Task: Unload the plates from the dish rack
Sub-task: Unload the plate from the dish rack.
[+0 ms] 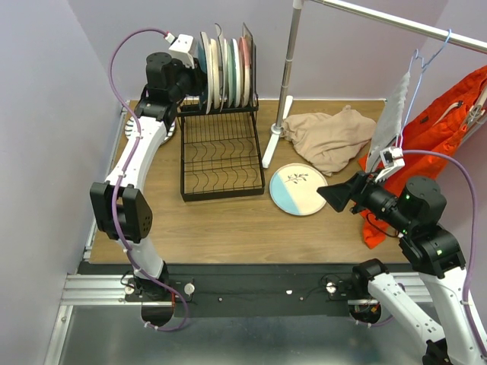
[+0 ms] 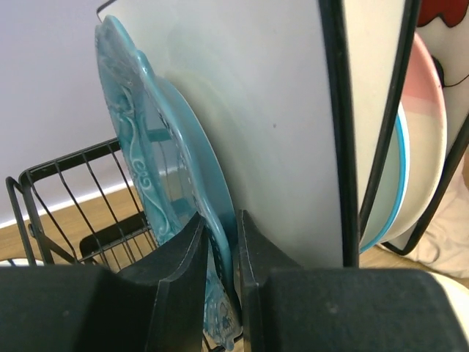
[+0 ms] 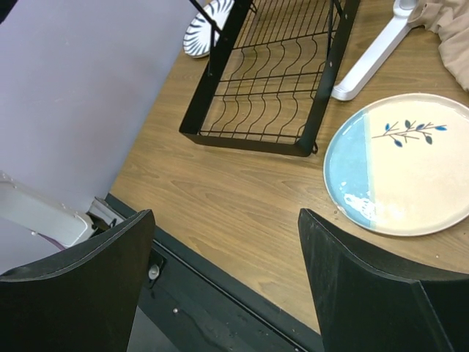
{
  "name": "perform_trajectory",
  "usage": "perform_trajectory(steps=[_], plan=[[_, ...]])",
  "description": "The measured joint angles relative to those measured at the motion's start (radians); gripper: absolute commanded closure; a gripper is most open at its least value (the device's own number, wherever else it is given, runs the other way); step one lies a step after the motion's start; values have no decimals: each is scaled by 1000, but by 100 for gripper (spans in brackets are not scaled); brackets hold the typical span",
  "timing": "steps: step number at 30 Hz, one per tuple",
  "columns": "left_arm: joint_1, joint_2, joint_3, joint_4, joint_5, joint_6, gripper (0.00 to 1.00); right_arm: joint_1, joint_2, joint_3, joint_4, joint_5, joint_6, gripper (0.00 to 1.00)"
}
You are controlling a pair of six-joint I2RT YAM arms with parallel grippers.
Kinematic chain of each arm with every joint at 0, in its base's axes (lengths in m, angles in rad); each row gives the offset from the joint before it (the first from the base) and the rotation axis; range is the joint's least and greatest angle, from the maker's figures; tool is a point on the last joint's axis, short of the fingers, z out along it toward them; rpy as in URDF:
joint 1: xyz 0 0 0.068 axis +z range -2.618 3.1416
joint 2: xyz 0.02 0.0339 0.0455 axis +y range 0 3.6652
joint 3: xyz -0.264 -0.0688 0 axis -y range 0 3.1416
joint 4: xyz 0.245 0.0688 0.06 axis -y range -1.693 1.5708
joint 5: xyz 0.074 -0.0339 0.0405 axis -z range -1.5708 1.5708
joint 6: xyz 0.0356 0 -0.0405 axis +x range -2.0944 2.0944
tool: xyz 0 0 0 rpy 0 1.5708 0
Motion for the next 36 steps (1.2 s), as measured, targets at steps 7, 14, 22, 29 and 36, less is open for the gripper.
perform_trajectory(steps=[7, 14, 22, 29, 36], plan=[[-2, 16, 48, -55, -11, 5, 100, 0, 0, 7, 0, 0, 1, 12], [-12, 32, 140, -167, -47, 5, 100, 0, -5, 7, 0, 0, 9, 12], [-18, 47, 275, -297, -52, -13, 100, 0, -11, 27, 0, 0, 23, 12], [-19, 47, 327, -345, -73, -31, 100, 0, -20, 53, -9, 0, 34, 12], [-21, 47, 355, -372, -92, -49, 100, 0, -29, 61, -18, -1, 35, 12]])
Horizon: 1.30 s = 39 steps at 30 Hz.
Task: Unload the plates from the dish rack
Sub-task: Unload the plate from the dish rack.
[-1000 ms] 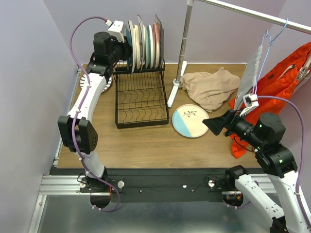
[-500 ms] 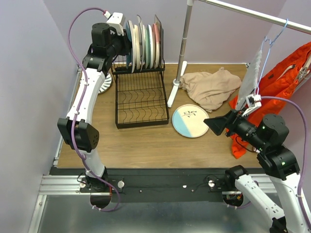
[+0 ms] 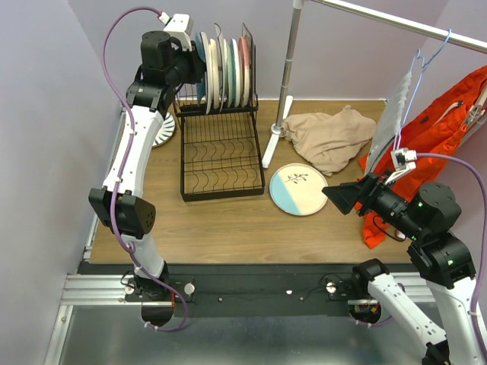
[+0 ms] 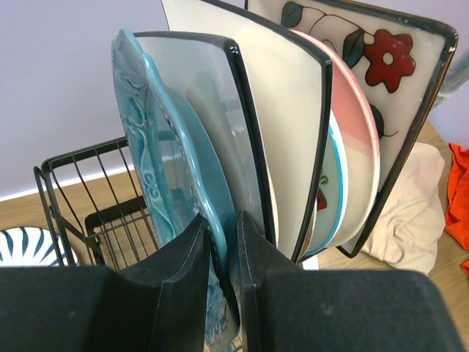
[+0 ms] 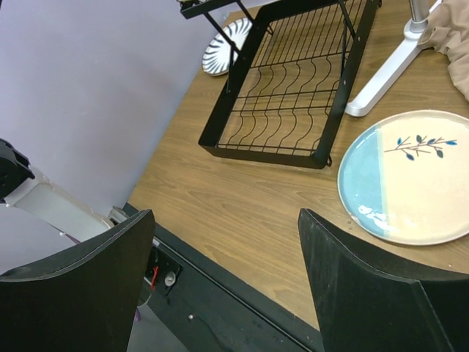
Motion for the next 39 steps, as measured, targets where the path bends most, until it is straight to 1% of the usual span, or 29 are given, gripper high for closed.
perform_trajectory(steps=[8, 23, 30, 35, 37, 39], plan=[[-3, -20, 1, -2, -8, -5, 100, 0, -6, 0, -4, 0, 7, 12], [8, -110, -26, 10, -23, -32, 100, 0, -1, 0, -4, 0, 8, 12], [8, -228, -132, 15, -72, -24, 100, 0, 16, 0, -3, -13, 11, 12], [8, -337, -203, -5, -122, -3, 100, 0, 23, 0, -3, -29, 22, 13], [8, -413, -261, -16, -147, 13, 100, 0, 23, 0, -3, -38, 31, 13], [6, -458, -288, -26, -167, 20, 100, 0, 23, 0, -3, -45, 39, 13]])
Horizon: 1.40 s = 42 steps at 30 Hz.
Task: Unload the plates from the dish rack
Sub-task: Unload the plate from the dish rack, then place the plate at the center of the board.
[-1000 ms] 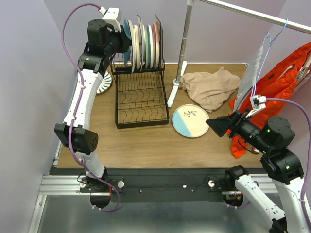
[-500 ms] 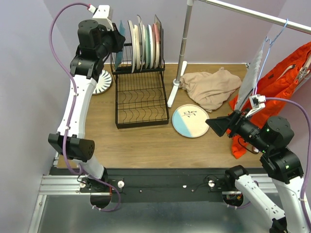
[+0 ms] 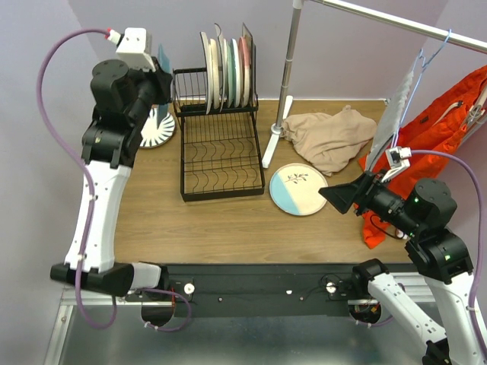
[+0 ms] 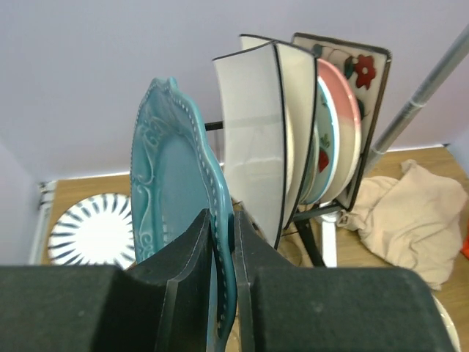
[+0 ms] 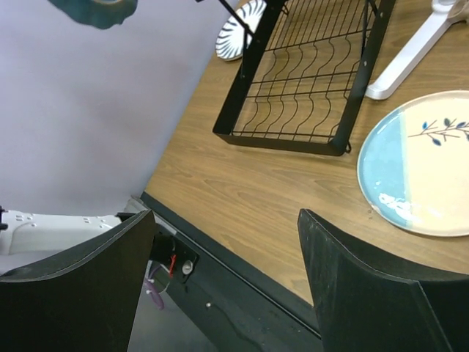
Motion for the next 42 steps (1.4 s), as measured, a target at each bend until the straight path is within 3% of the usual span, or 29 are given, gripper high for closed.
perform_trajectory(steps=[5, 10, 15, 20, 30, 34, 42], plan=[[-44, -144, -101, -27, -130, 35, 100, 0, 0, -25, 1, -23, 40, 15], [-175, -306, -278, -53, -261, 53, 100, 0, 3, -69, 0, -24, 79, 14], [-356, -371, -421, -69, -386, 41, 100, 0, 26, -100, 4, -10, 139, 14], [-594, -359, -511, -75, -532, 5, 100, 0, 96, -109, 14, -6, 187, 14], [-1220, -276, -607, 5, -951, -5, 100, 0, 197, -101, 70, -5, 249, 11], [-1316, -163, -617, 25, -1027, 2, 100, 0, 288, -64, 87, -19, 250, 10], [-1363, -39, -614, 58, -1131, 32, 100, 0, 313, -48, 142, -58, 296, 10]])
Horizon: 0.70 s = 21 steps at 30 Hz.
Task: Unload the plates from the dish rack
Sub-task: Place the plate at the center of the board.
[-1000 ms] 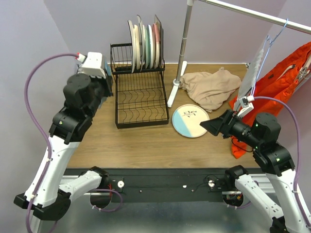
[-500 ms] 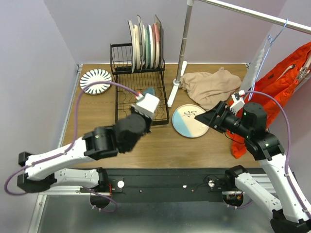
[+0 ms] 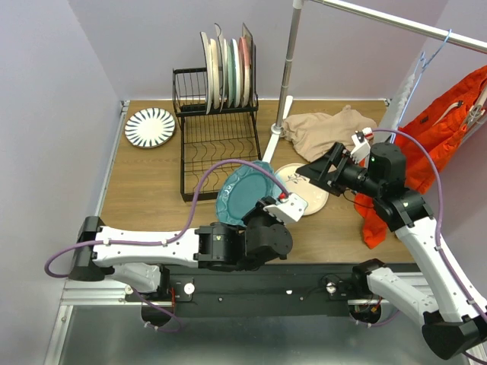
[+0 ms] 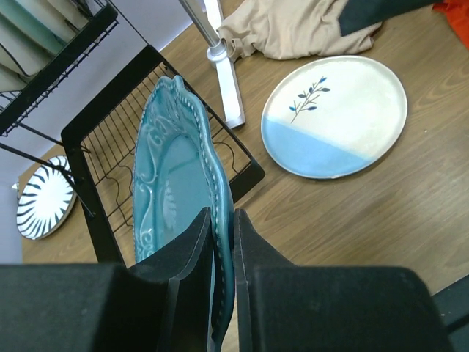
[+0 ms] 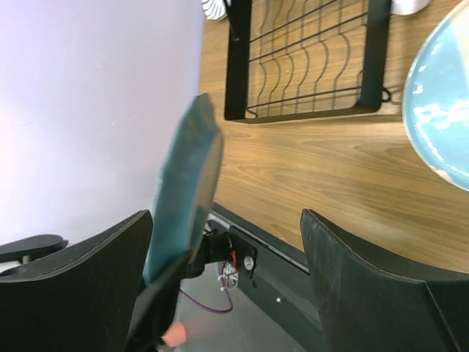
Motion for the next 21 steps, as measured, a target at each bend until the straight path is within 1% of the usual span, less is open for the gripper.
perform_trajectory(steps=[5, 9, 12, 17, 20, 21], plan=[[-4, 72, 8, 21, -2, 23, 100, 0, 24, -1, 50, -51, 20, 11], [-4, 129, 32, 25, -2, 37, 100, 0, 45, -1, 87, -92, 19, 16], [-7, 182, 61, 37, -4, 52, 100, 0, 71, -9, 110, -124, 13, 17], [-23, 273, 114, 42, -32, 77, 100, 0, 93, -68, 122, -139, -3, 21], [-29, 330, 151, 40, -42, 85, 100, 0, 100, -108, 129, -145, -23, 25], [-31, 352, 167, 40, -48, 89, 100, 1, 100, -117, 129, -145, -26, 29]])
